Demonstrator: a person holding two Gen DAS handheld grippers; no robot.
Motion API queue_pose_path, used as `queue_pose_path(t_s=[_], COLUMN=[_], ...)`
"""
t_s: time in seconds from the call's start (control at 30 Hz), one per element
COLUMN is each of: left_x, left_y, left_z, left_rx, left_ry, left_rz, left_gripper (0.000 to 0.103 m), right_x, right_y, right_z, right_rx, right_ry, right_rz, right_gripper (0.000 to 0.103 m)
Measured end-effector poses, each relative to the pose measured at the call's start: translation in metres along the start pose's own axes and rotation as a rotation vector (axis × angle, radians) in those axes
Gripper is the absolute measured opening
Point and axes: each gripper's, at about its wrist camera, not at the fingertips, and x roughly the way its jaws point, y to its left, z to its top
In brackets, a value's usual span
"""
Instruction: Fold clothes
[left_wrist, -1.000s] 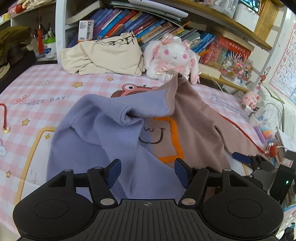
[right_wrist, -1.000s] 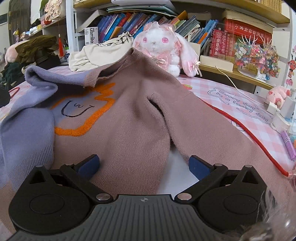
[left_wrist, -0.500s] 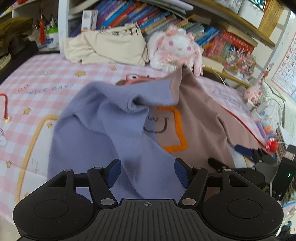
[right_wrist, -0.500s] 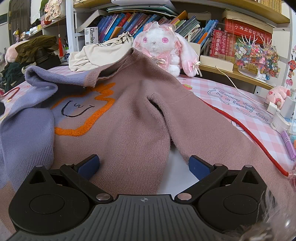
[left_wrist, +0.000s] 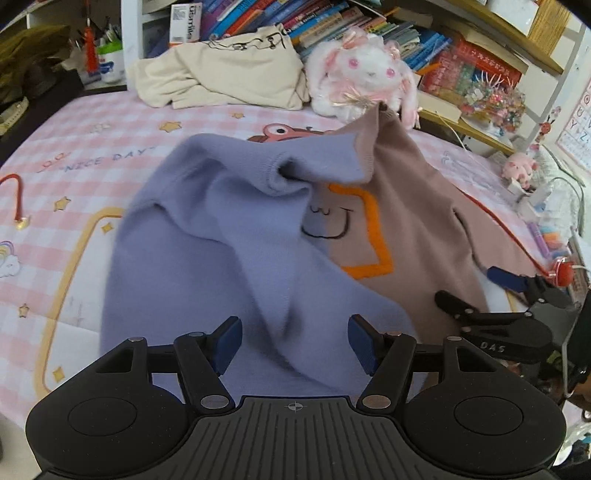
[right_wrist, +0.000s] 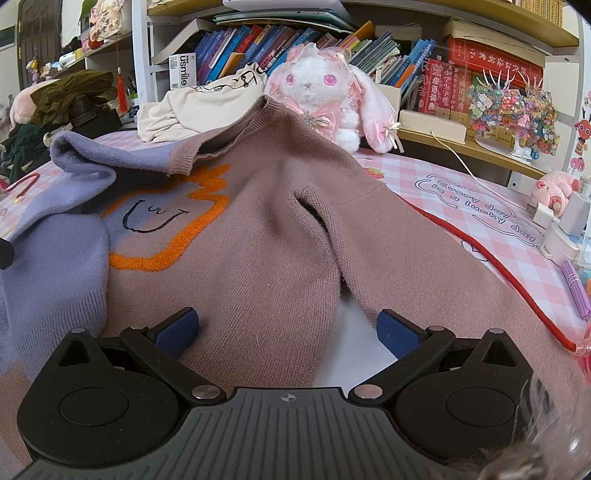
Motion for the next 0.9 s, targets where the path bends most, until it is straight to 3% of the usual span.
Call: queue_pose_path(t_s=[0.17,0.2,0.27,0.3,0.4,0.53,0.57,0.77,0.83,0.9], left_x=[0.014,0.018,0.023,0.026,0.014,-0.018,-0.024,-0.043,-0.044,-0.042], left_y=[0.006,0.007,0.011,0.014,0.030,0.056,0.064,0.117,0.135,0.154], left_z=[-0.002,-0.002,-0.001,0.000,0.007,0.033,0.041,0.103,0.123,0.146], left_rx=[-0.011,-0.016,-0.034,-0.047,-0.100,-0.052,-0.039,0.127,0.177,0.200], left_ry=[-0.002,-0.008,-0.008,-0.002,-0.053,-0.179,-0.205,-0.305,-0.331,-0.350], left_rz=[-0.017,-0.020,-0.042,-0.060,-0.119,-0.116,-0.106,0.044,0.107,0.163], left_gripper=[0.062,0.055,0.029,0.010,0.005,0.004,0.004,0.004,0.004,0.004], right_x=[0.000,0.000,0.000,-0.001,-0.007,-0.027,-0.032,-0.022,-0.015,-0.008], right_y=[0.000,0.001,0.002,0.002,0.006,0.022,0.027,0.057,0.065,0.073], right_z=[0.000,0.000,0.000,0.001,0.010,0.021,0.024,0.035,0.035,0.034], right_rx=[-0.002,-0.001,0.010,0.019,0.056,0.072,0.071,0.090,0.100,0.108], right_ry=[0.002,0.002,0.004,0.014,0.044,-0.002,-0.013,0.053,0.087,0.122], right_rz=[-0.001,-0.003,-0.012,-0.021,-0.037,-0.011,-0.005,-0.009,-0.031,-0.056], right_gripper=[0.103,0.103,0.103,0.103,0.099,0.088,0.080,0.032,0.024,0.024])
